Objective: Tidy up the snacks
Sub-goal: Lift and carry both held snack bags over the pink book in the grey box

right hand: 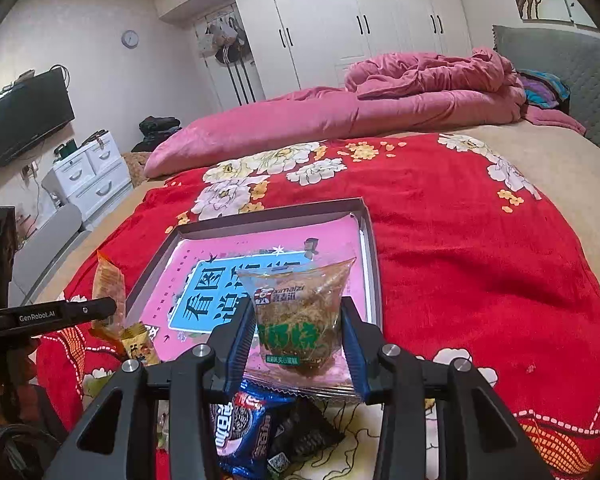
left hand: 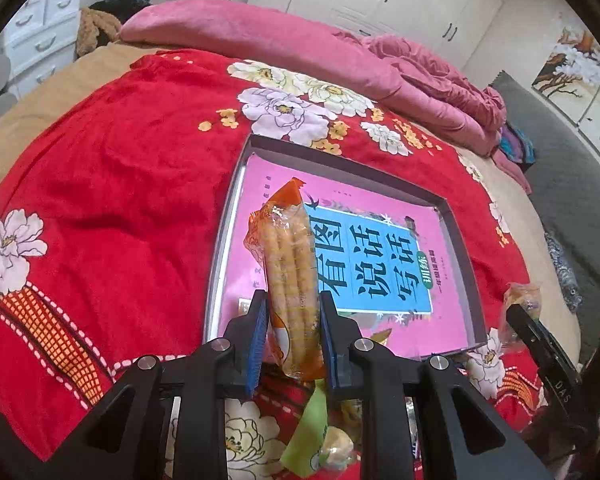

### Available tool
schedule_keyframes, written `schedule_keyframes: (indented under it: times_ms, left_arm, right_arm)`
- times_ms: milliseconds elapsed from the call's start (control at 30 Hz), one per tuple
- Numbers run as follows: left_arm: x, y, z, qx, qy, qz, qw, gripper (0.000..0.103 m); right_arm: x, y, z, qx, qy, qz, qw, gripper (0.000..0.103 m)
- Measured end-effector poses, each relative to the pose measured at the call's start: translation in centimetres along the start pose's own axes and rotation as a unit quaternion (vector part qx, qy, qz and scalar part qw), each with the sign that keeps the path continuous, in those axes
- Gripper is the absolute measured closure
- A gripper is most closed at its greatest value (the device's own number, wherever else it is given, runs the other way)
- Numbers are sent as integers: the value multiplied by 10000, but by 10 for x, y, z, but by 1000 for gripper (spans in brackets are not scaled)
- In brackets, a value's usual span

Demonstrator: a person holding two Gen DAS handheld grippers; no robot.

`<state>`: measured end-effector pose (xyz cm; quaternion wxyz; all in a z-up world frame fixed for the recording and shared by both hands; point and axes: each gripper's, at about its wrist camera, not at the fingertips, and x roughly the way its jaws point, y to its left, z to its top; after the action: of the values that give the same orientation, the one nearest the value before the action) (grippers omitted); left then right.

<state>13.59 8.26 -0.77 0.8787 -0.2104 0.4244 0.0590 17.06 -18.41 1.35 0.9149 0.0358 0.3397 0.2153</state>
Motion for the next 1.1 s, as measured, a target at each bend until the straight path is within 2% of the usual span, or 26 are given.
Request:
schedule_keyframes:
  times_ms: [367,467,1100]
  left_arm:
    - [19,-3,0,170,130,160,9996,79]
    - [23,-2,2,98,160,105,9998,79]
    - [49,-14,16,201,99,193,9996,79]
  right_arm:
    - [16,-5,5,-45,47,-109,9999,60]
    - [21,-6,5,-19,90,-89,9999,60]
    - [46,-10,-1,-19,413,-36,9991,60]
